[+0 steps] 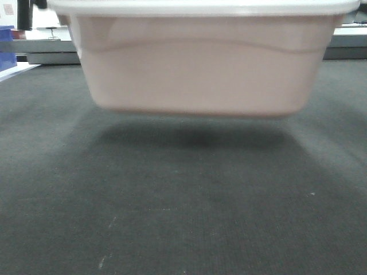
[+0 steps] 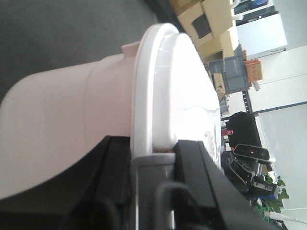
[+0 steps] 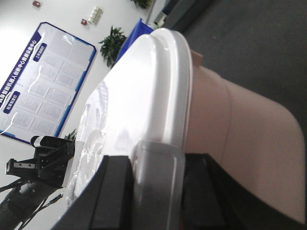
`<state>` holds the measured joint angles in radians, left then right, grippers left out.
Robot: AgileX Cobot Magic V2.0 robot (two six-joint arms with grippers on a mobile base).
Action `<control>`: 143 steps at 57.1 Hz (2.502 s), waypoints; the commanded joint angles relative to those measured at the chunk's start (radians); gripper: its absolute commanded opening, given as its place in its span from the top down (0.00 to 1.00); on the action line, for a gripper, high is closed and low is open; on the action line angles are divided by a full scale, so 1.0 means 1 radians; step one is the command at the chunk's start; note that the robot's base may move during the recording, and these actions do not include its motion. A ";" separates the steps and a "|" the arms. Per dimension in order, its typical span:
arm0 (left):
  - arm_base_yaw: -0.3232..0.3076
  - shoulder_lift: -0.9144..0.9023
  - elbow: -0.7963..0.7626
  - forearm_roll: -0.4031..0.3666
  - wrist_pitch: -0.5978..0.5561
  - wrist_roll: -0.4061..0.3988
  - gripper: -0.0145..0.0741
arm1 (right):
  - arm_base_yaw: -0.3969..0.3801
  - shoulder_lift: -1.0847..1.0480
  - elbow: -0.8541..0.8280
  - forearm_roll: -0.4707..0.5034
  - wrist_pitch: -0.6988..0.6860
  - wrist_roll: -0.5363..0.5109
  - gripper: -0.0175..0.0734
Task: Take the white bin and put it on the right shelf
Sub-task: 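Hold the bin raised in both grippers while backing away from the table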
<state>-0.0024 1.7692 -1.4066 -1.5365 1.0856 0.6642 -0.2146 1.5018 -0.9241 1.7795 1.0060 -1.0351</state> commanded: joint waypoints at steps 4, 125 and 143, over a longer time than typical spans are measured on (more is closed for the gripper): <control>-0.046 -0.111 -0.090 -0.157 0.255 -0.006 0.98 | 0.028 -0.112 -0.079 0.132 0.323 0.045 0.74; -0.051 -0.265 -0.225 -0.189 0.243 -0.031 0.98 | 0.028 -0.211 -0.359 0.131 0.087 0.174 0.74; -0.051 -0.265 -0.225 -0.189 0.243 -0.031 0.98 | 0.028 -0.210 -0.359 0.131 0.016 0.174 0.74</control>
<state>-0.0043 1.5590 -1.5920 -1.6252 1.0577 0.6380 -0.2163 1.3363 -1.2417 1.7597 0.9020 -0.8575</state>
